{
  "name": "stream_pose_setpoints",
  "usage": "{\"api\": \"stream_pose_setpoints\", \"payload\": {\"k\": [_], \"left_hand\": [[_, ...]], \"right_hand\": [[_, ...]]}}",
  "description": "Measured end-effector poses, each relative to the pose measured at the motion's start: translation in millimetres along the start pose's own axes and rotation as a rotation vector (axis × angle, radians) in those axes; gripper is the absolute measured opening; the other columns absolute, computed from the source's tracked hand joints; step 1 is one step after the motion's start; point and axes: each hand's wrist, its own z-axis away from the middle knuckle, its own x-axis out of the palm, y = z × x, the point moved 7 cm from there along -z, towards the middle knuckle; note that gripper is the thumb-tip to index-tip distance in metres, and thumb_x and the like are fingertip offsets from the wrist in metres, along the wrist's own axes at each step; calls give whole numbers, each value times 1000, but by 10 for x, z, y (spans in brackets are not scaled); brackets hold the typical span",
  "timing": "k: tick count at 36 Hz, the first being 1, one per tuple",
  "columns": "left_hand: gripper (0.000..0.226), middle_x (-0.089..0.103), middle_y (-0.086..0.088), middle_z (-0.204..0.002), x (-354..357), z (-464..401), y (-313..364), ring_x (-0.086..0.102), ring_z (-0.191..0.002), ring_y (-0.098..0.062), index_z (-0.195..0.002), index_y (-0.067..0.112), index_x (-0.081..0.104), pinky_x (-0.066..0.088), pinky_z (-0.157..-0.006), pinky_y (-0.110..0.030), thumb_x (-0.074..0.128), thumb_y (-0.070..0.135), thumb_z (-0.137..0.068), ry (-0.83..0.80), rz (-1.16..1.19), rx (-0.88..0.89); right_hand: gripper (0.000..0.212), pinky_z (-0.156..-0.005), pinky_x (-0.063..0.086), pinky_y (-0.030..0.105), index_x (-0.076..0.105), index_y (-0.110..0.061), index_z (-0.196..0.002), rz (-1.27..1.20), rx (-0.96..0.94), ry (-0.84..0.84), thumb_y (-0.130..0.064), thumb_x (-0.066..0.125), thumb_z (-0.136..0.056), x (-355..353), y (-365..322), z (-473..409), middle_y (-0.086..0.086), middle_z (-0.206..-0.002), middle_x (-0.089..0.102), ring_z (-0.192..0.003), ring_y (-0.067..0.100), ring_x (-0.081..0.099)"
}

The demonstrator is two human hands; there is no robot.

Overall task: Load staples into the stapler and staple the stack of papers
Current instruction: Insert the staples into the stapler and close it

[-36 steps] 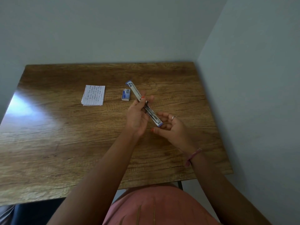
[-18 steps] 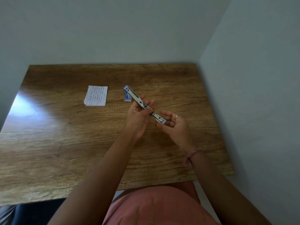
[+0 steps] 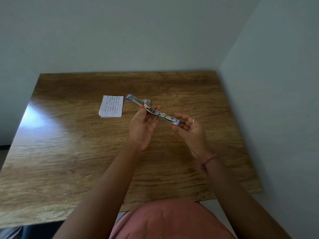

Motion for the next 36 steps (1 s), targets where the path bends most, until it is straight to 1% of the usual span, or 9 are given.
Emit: {"api": "stream_pose_setpoints", "payload": {"k": [4,9,13,17,21,26,29,32,36], "left_hand": [[23,74,-4,-102,-72,-24,40,67,-103,-17,-110,11,60,57,-84,-32,41,21,-102,-50,-74,9],[20,72,-3,-104,-202,-60,88,68,-102,-17,-112,11,61,56,-85,-32,49,18,-98,-83,-197,1],[24,70,-3,-112,-294,-36,34,66,-106,-16,-116,14,64,54,-87,-31,55,18,-94,-112,-456,-55],[21,74,1,-102,-286,9,-86,67,-103,-15,-111,19,67,55,-83,-25,56,16,-94,-200,-645,-133],[16,75,4,-90,-280,39,-147,70,-97,-15,-104,18,68,55,-75,-21,54,14,-95,-256,-592,-236],[20,75,-7,-100,-249,65,-173,71,-98,-21,-104,12,68,57,-75,-25,57,20,-89,-335,-454,-448],[16,75,-8,-95,-253,79,-158,72,-91,-20,-98,10,70,58,-75,-27,56,17,-91,-358,-435,-529],[18,74,-12,-93,-236,144,-190,72,-91,-23,-91,8,73,58,-77,-30,61,20,-85,-438,-449,-646],[19,73,-14,-96,-220,174,-249,72,-92,-23,-91,6,75,58,-77,-31,64,20,-84,-455,-381,-713]], "right_hand": [[31,-73,53,17,72,-32,-98,-104,32,28,-14,79,-74,63,64,-25,-5,-96,74,-91,8,69],[39,-75,53,20,69,-23,-109,-276,86,74,-20,77,-71,123,174,-91,-2,-98,73,-95,11,68],[39,-83,53,23,64,-18,-117,-416,89,73,-11,69,-79,194,182,-181,1,-109,71,-105,13,65],[35,-89,55,33,61,-12,-120,-388,118,51,-4,62,-86,294,198,-264,8,-114,68,-108,19,64],[32,-87,56,33,62,-12,-119,-383,173,-3,-7,61,-87,384,220,-319,8,-114,69,-105,22,65],[38,-81,56,31,63,-11,-120,-436,241,-70,-27,62,-86,435,296,-325,12,-118,66,-100,18,66],[38,-97,48,33,64,-12,-116,-486,293,-140,-35,58,-88,469,350,-318,9,-121,65,-110,17,62],[55,-106,40,37,53,-10,-129,-416,348,-235,-48,48,-90,523,381,-311,8,-132,60,-125,18,53],[64,-93,51,34,48,0,-133,-506,413,-297,-49,44,-92,624,338,-261,13,-121,65,-118,23,59]]}}
